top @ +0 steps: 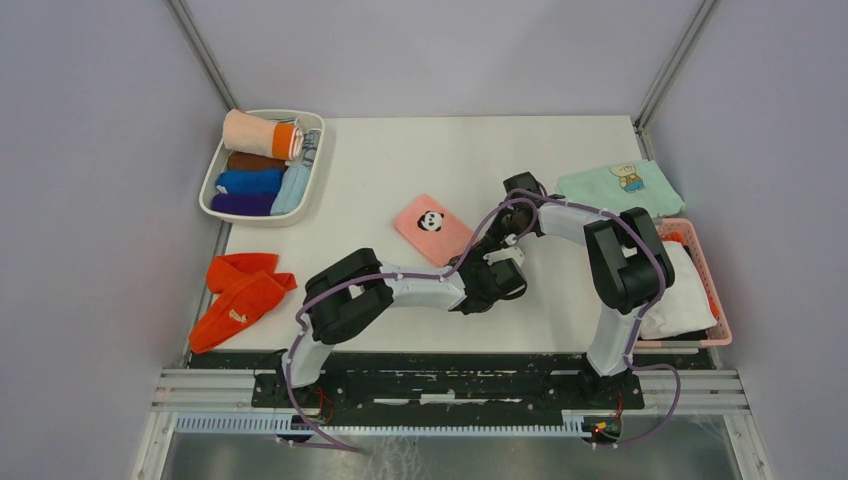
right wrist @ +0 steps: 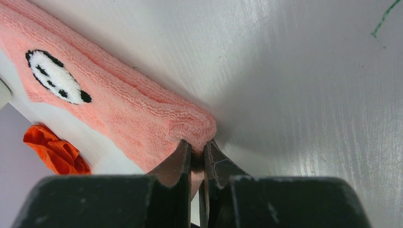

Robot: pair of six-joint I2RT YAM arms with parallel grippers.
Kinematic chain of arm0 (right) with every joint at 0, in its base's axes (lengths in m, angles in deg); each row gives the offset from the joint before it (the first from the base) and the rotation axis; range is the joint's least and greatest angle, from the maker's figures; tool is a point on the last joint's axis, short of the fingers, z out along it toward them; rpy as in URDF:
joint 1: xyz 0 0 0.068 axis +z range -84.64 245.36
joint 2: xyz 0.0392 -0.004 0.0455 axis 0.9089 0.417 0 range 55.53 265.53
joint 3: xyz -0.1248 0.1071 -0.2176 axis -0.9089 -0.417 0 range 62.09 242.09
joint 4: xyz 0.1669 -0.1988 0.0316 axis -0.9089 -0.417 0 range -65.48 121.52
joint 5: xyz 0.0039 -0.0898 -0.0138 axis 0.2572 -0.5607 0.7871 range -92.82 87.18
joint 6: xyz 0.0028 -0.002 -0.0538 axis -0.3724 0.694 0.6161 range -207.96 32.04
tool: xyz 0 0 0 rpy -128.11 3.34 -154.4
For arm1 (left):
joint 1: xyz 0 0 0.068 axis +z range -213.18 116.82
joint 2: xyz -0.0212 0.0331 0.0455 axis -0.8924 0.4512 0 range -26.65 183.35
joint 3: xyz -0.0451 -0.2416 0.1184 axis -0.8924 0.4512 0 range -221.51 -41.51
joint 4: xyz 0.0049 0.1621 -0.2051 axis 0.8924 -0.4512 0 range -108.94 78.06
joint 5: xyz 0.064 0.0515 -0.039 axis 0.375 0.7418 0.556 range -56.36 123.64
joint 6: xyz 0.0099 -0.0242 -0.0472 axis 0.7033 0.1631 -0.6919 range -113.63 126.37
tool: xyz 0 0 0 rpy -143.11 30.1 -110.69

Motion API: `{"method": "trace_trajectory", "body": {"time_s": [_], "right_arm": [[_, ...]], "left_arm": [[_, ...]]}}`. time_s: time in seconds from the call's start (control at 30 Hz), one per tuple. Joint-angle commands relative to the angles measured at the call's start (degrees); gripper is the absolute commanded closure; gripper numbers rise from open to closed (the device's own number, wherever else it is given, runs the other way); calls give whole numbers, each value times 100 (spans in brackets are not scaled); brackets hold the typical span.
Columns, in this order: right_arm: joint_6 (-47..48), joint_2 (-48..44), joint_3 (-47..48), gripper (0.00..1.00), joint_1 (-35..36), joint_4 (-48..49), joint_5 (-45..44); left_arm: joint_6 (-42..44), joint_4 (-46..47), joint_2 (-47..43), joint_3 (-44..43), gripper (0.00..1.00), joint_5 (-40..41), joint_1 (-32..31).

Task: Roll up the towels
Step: Roll the towel at the center of the board.

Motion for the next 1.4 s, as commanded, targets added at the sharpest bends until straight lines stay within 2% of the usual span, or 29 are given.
{"method": "trace_trajectory", "body": {"time_s": [0.0, 0.6, 1.03, 1.23, 1.37], "right_arm": [[121, -6, 45, 98, -30, -245, -124], [111, 29, -8, 98, -32, -187, -54], [108, 56, -5, 98, -41, -175, -29], [120, 26, -8, 98, -37, -195, -10], [125, -12, 13, 98, -53, -220, -6]], "left_arm": [[-394, -373, -411, -218, 42, 115, -119], [-47, 3, -184, -289, 49, -4, -313], [-60, 13, 223, -277, 53, -120, -119], [-204, -164, 283, -234, 55, -506, 58], [-252, -181, 273, -123, 60, -824, 69]]}}
